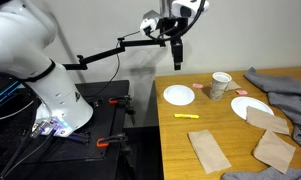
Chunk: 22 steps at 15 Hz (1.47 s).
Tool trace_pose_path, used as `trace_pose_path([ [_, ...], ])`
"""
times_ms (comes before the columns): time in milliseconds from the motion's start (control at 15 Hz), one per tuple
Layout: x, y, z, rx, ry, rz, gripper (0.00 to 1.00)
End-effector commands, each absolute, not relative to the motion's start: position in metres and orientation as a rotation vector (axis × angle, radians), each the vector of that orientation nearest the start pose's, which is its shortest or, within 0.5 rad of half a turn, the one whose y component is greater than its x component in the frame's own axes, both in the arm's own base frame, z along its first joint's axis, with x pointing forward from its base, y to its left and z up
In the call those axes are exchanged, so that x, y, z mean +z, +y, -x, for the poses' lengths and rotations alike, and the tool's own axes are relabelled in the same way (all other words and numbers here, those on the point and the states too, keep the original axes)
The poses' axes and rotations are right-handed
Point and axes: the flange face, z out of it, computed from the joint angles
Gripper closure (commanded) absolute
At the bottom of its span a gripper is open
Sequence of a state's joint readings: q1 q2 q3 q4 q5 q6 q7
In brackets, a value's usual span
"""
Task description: Put the yellow marker inside the white cup
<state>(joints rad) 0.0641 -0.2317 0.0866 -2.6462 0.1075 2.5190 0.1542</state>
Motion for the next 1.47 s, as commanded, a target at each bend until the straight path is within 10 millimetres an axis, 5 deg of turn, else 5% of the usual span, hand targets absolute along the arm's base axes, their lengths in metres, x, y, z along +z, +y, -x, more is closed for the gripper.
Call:
trace_pose_path([
  [0, 0.294, 0.064, -0.436, -0.116, 0.128, 3.058, 0.00],
  [1400, 0.135, 0.062, -0.479, 0.101, 0.149, 3.160, 0.00],
])
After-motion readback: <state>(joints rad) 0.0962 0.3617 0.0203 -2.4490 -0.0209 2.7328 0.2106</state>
